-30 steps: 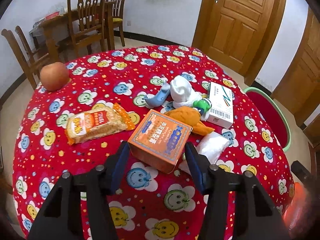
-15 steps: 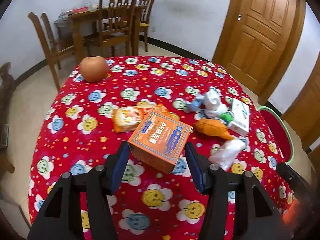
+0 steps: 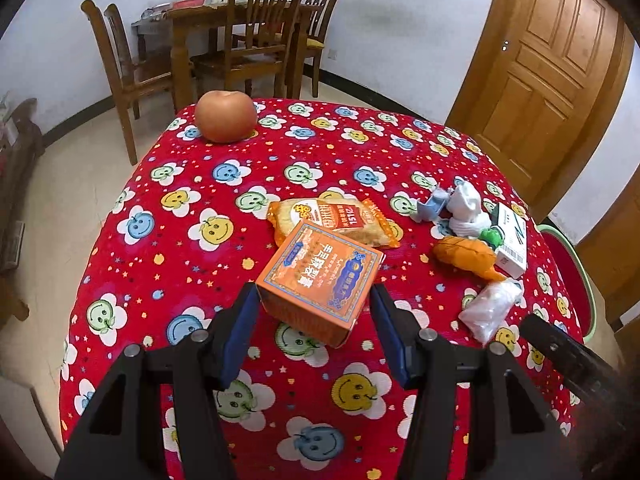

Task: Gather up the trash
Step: 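Grasp the orange box with the left gripper while the right gripper reaches the plastic bag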

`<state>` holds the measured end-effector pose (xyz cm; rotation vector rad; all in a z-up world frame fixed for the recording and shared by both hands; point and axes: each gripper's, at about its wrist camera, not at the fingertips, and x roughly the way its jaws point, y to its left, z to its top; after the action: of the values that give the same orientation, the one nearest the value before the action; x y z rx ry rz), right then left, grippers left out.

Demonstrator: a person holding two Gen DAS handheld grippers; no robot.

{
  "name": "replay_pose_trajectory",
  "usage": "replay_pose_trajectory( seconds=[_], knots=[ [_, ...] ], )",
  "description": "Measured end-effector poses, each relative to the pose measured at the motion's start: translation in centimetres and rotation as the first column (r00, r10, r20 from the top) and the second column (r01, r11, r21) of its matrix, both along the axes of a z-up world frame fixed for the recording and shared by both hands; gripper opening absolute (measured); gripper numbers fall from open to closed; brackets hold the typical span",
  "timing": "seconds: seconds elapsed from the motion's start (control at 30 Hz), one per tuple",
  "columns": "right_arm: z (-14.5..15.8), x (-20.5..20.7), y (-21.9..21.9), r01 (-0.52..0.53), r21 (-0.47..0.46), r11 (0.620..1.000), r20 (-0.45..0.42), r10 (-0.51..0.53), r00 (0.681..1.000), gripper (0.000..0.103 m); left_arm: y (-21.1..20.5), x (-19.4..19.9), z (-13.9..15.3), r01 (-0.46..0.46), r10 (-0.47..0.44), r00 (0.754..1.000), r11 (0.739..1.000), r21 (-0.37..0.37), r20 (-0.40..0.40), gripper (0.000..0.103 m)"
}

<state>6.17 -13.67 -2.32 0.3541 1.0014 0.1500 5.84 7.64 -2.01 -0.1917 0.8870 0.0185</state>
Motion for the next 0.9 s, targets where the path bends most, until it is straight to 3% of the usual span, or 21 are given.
replay_pose_trajectory(
  seconds=[0.47,0.57,0.63,0.9],
  knots=[
    [-1.5,2.1,2.0,-0.007,0.041,0.999,-0.034,0.009,0.999,0.071,0.7,0.4,-1.0,-0.008,0.007,1.000,1.000,-0.027,-0.019,0.057],
    [-1.6,2.3,2.0,-0.005,0.033,0.999,-0.026,0.006,1.000,0.060,0.7,0.5,-1.1,-0.007,0.006,1.000,1.000,-0.030,-0.022,0.057],
    [-1.7,2.4,2.1,-0.011,0.028,1.000,-0.019,0.012,1.000,0.045,0.6,0.5,-1.1,-0.007,0.006,1.000,1.000,-0.029,-0.022,0.057],
    [-1.8,1.8,1.5,-0.036,0.050,0.998,-0.010,0.037,0.999,0.033,0.4,0.2,-0.8,-0.006,0.005,1.000,0.999,-0.033,-0.018,0.057]
  ],
)
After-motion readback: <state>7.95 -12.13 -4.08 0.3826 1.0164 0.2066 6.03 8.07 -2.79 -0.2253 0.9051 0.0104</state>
